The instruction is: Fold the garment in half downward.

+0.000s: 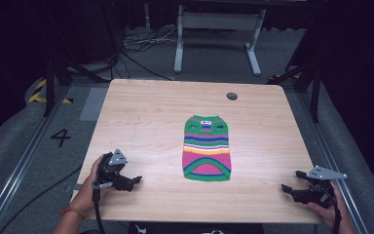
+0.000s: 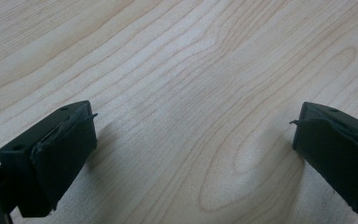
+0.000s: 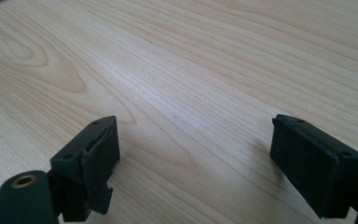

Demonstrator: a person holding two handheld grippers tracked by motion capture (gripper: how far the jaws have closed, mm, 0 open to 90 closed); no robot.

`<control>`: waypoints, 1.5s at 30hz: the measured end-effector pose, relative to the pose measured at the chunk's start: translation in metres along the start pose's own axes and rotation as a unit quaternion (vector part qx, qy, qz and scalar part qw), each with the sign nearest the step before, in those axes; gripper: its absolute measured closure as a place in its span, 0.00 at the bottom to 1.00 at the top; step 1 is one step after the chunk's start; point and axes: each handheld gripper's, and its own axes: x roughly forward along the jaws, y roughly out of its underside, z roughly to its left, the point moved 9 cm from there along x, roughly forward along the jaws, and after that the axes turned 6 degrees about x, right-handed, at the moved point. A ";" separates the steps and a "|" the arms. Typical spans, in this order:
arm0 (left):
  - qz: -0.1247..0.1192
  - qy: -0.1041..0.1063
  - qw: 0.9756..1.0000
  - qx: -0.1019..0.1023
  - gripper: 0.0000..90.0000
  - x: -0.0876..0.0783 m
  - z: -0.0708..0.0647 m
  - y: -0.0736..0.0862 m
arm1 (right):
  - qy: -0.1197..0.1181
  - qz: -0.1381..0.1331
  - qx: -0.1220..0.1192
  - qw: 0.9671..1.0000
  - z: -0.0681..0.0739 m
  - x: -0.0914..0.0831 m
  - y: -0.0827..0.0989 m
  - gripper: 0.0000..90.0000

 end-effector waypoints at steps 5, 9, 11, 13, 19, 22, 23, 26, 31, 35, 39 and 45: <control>0.000 0.000 1.000 0.000 0.00 0.000 0.000 0.000 | 0.000 0.000 0.000 1.000 0.000 0.000 0.000 0.18; 0.001 0.001 1.000 0.002 0.00 0.000 0.000 0.000 | 0.002 0.000 0.000 1.000 0.000 0.000 0.000 0.18; 0.001 0.001 1.000 0.003 0.00 0.000 0.000 0.000 | 0.002 0.000 0.000 1.000 0.000 0.000 0.000 0.18; 0.001 0.003 1.000 0.005 0.00 0.000 0.001 0.000 | 0.003 0.000 -0.001 1.000 -0.001 0.001 -0.001 0.18; 0.003 0.003 1.000 0.008 0.00 0.000 0.000 0.000 | 0.002 0.009 -0.002 1.000 -0.002 0.005 -0.005 0.17; 0.011 0.011 1.000 0.025 0.05 -0.003 -0.001 -0.001 | 0.000 0.046 -0.011 0.999 -0.004 0.007 -0.009 0.16; 0.017 0.012 0.999 0.032 0.05 -0.003 0.000 -0.002 | 0.000 0.052 -0.012 0.999 -0.005 0.008 -0.010 0.17; 0.026 0.026 0.998 0.046 0.11 -0.003 0.000 -0.006 | 0.000 0.044 -0.033 0.998 -0.007 0.010 -0.021 0.26; 0.023 0.030 0.997 0.061 0.23 0.001 0.003 -0.030 | -0.018 0.022 -0.046 0.999 -0.001 0.013 -0.052 0.27; 0.010 0.028 0.998 0.064 0.26 0.007 0.005 -0.050 | -0.028 0.020 -0.052 0.998 0.003 0.021 -0.070 0.28; -0.004 0.034 0.997 0.068 0.26 0.016 0.008 -0.075 | -0.040 0.011 -0.059 0.997 0.009 0.034 -0.096 0.31; -0.010 0.041 0.996 0.075 0.39 0.032 0.017 -0.107 | -0.036 -0.019 -0.081 0.996 0.017 0.059 -0.144 0.47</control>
